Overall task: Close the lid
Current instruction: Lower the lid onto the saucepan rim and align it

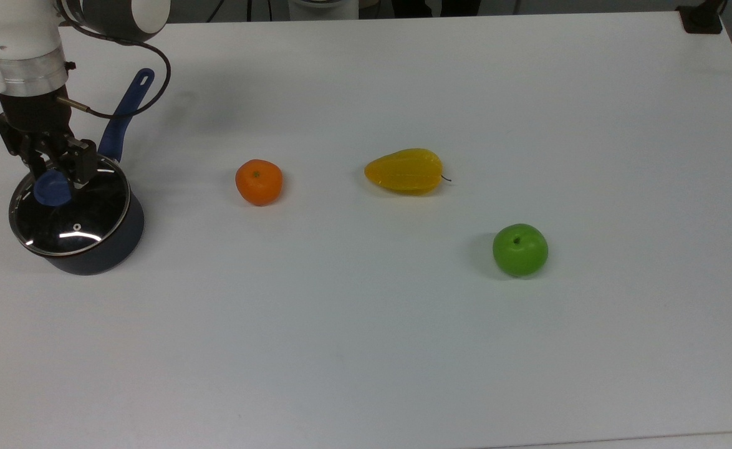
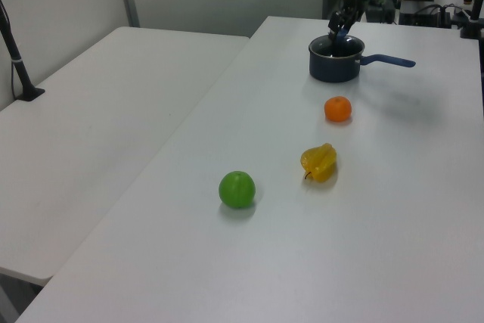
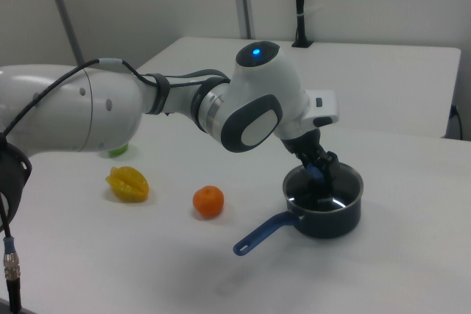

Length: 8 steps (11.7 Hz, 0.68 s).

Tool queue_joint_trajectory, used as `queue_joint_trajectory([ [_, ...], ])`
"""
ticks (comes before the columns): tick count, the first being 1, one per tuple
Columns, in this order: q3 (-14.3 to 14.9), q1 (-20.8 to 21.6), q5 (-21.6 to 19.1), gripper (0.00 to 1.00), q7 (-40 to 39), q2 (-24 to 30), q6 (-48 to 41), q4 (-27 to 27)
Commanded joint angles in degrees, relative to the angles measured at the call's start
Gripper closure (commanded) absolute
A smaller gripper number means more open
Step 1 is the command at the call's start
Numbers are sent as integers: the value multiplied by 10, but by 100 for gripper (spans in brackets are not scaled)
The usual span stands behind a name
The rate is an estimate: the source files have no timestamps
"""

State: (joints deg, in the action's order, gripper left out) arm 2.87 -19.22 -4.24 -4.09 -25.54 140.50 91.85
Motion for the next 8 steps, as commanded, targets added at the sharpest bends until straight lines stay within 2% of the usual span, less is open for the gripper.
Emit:
queue_joint_trajectory([
  [1, 0, 1, -15, 0, -12, 20, -13, 18],
  [5, -3, 11, -4, 0, 7, 29, -11, 11],
  [8, -2, 75, 34, 0, 76, 76, -29, 16],
])
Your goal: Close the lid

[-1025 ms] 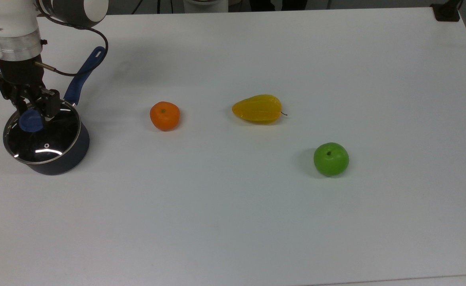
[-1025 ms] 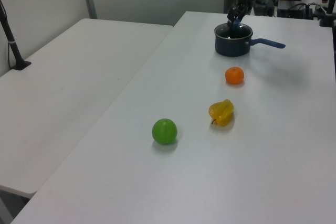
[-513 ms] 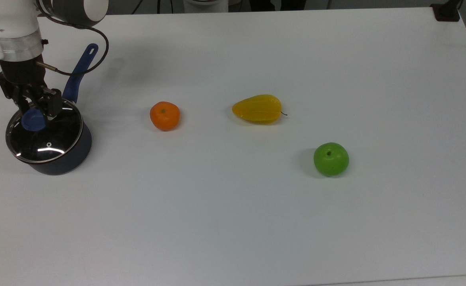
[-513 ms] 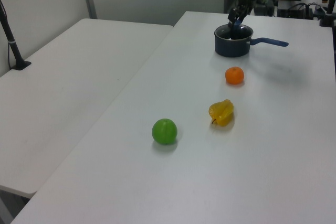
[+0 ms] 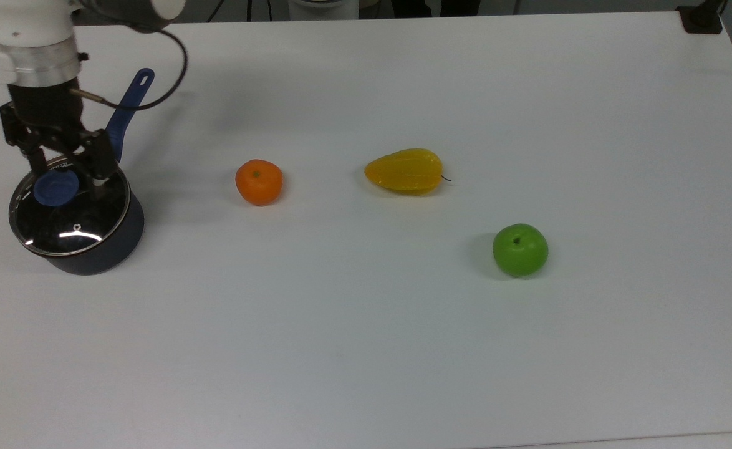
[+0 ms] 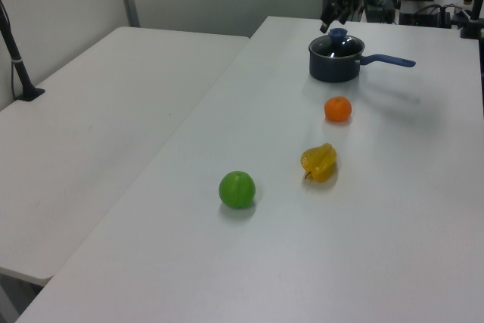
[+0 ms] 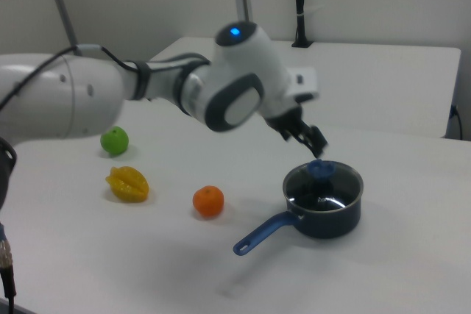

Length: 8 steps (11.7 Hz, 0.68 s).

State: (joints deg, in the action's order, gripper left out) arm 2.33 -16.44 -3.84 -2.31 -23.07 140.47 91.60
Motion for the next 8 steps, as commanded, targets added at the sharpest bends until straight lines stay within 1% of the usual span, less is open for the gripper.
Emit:
queue_joint_trajectory([
  [1, 3, 69, 46, 0, 80, 70, -71, 17],
  [5, 2, 169, 85, 0, 76, 158, -280, 18],
  [7, 3, 223, 87, 0, 75, 194, -378, 18],
  [8, 3, 238, 87, 0, 76, 208, -419, 21],
])
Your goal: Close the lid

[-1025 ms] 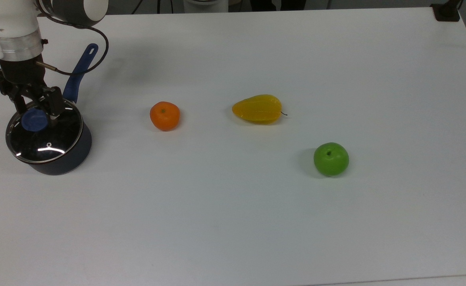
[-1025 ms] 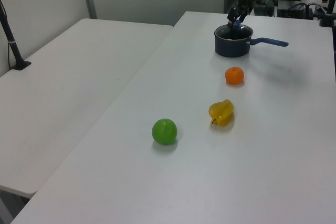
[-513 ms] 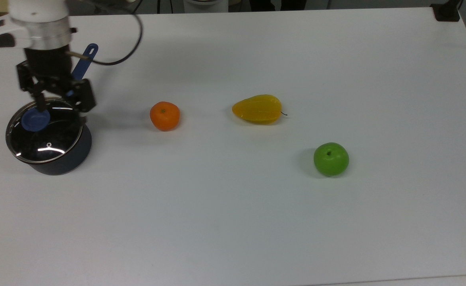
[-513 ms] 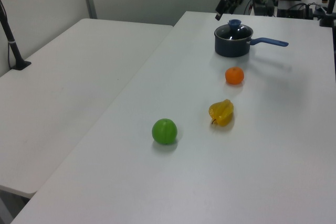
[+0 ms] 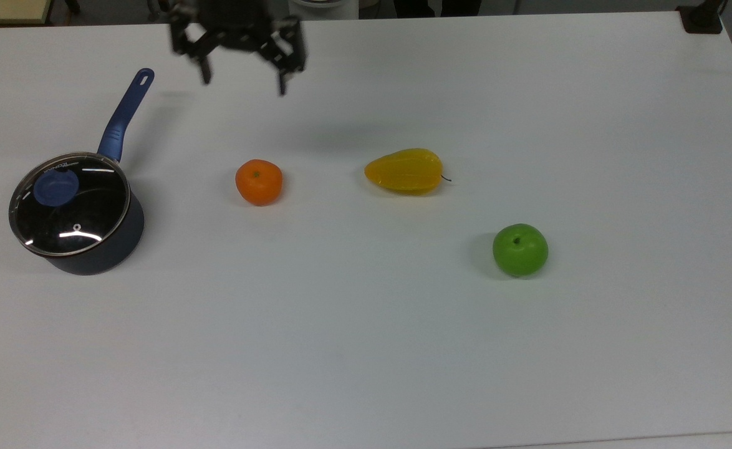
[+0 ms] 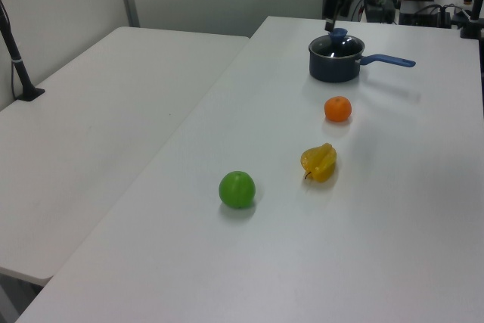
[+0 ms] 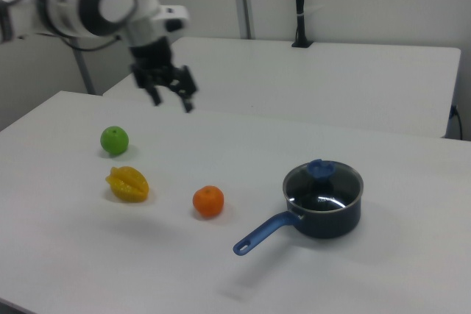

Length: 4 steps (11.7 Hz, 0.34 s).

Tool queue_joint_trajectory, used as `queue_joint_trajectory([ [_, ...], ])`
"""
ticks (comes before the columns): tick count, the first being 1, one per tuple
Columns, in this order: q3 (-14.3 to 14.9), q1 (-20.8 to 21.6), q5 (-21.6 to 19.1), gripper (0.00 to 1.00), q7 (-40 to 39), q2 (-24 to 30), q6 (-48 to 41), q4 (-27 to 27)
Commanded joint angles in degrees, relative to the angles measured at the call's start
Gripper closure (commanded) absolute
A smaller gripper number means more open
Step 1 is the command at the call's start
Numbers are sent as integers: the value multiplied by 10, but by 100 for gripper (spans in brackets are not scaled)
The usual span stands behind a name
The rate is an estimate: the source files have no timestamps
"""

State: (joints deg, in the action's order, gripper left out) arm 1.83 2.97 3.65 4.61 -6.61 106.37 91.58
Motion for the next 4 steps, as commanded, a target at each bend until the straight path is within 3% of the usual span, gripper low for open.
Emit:
queue_joint_trajectory([
  [1, 8, 53, 11, 0, 9, 57, -102, 33],
  [4, 8, 49, 11, 0, 13, 79, -103, 63],
])
